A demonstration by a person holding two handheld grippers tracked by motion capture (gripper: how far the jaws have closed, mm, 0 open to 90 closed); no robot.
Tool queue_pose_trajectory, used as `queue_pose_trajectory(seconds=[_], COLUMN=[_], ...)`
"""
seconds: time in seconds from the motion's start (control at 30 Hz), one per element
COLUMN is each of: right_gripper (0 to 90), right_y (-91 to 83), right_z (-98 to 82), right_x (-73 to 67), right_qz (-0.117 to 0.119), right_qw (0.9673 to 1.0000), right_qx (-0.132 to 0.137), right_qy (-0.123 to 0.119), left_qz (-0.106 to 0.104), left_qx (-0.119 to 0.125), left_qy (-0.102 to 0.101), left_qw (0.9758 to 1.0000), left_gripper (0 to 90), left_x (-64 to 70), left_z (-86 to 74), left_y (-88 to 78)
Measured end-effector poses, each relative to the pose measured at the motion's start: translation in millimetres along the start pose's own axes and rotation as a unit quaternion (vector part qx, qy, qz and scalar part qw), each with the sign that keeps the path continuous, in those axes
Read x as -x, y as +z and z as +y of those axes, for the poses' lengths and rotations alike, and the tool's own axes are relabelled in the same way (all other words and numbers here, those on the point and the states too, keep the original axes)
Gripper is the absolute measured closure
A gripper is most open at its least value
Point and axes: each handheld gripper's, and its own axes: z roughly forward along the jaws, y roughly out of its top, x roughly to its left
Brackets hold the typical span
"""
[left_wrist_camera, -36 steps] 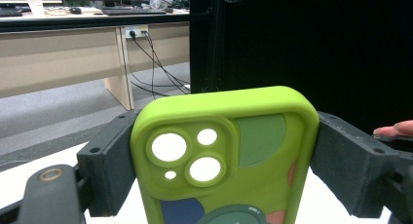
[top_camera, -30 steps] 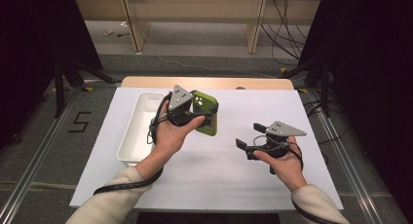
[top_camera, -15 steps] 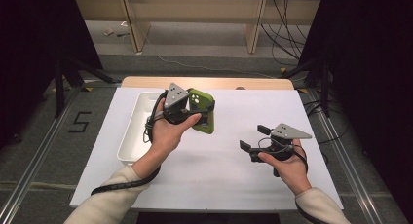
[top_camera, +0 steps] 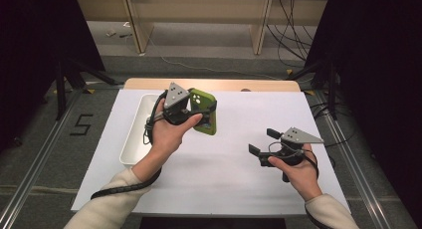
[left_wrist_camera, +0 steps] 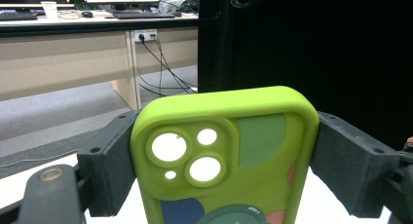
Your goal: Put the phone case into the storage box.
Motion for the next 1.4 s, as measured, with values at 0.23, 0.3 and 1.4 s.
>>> queue_pose_trajectory(seconds=[0.23, 0.3, 1.4], right_gripper=[8.4, 8.4, 8.5], right_y=[-3.9, -4.9, -18.9], right_z=[-0.9, -1.4, -5.4], right_x=[2.3, 3.0, 13.9], right_qz=[-0.004, -0.005, -0.024], right_qw=[1.0000, 1.0000, 0.9997], right_qx=[0.001, 0.000, 0.005], right_qy=[0.000, 0.000, 0.006], left_qz=[0.004, 0.004, 0.027], left_qx=[0.003, 0.004, 0.008], left_qy=[0.000, -0.002, -0.006], left_qw=[1.0000, 1.0000, 0.9996], left_gripper=[16.4, 16.4, 16.5], left_x=[-3.7, -4.3, -21.3], left_z=[2.8, 3.4, 8.8], left_y=[-3.3, -4.3, -19.9])
